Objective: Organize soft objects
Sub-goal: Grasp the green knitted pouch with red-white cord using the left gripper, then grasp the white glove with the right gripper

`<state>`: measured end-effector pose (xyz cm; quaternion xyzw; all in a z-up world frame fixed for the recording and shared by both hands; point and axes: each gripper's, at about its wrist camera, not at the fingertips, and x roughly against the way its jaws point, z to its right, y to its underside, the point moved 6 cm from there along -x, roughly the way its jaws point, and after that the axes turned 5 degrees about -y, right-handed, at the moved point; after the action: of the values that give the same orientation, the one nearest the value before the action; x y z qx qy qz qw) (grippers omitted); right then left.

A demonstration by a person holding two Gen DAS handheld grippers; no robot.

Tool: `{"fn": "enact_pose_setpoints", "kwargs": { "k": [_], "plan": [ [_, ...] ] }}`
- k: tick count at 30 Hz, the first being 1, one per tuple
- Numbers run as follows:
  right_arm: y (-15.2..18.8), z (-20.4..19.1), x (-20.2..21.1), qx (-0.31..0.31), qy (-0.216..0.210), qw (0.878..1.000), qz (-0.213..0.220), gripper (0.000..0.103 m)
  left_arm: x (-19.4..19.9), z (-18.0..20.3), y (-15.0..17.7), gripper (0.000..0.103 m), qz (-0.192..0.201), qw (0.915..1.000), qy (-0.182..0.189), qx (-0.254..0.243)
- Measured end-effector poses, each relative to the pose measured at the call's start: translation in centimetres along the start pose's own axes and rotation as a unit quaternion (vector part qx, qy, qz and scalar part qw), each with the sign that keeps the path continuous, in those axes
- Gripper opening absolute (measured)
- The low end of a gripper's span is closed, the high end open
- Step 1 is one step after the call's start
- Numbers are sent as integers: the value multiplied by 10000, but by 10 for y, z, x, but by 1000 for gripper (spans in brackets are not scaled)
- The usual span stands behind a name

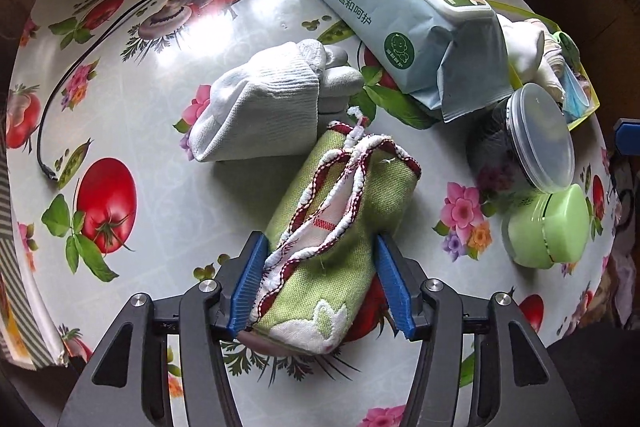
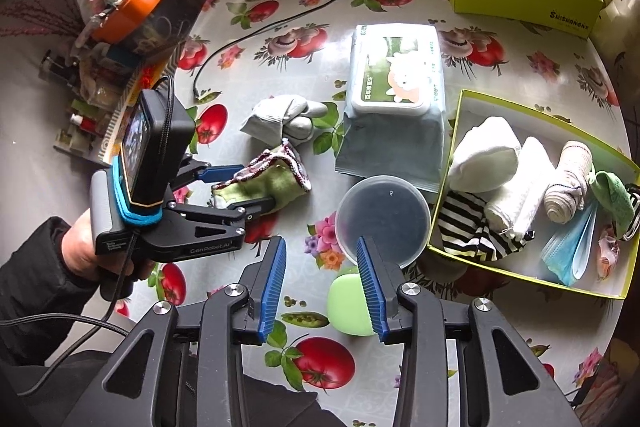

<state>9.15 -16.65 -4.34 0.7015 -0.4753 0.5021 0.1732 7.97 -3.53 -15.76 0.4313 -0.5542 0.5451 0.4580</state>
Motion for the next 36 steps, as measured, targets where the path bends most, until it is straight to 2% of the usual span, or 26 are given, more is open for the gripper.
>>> {"fn": "enact_pose_setpoints", "kwargs": {
  "k": [3, 7, 12, 13, 14, 20, 23, 36],
  "plan": [
    [-4, 0, 1, 32, 9, 10000, 6, 36, 4, 0, 5, 48, 25, 9989, 229, 398],
    [-15, -3, 0, 213, 53, 9998, 18, 36, 11, -9, 18, 37, 66, 9926, 640, 1033],
    [-35, -14, -10, 652, 109, 9978, -61, 36, 20, -26, 31, 29, 107, 9839, 755, 1618],
    [-39, -17, -14, 766, 118, 9969, -96, 36, 22, -31, 33, 24, 118, 9819, 791, 1716],
    [-43, -19, -18, 879, 137, 9959, -137, 36, 24, -36, 34, 13, 131, 9802, 804, 1802],
    [-69, -36, -52, 1382, 196, 9893, -418, 37, 28, -53, 47, 13, 153, 9739, 790, 2121],
    [-78, -44, -69, 1579, 211, 9857, -549, 46, 26, -55, 49, 13, 189, 9713, 797, 2235],
    [-101, -59, -141, 1874, 301, 9750, -1158, 47, 46, -102, 62, 13, 517, 9525, 694, 2920]
  ]
}}
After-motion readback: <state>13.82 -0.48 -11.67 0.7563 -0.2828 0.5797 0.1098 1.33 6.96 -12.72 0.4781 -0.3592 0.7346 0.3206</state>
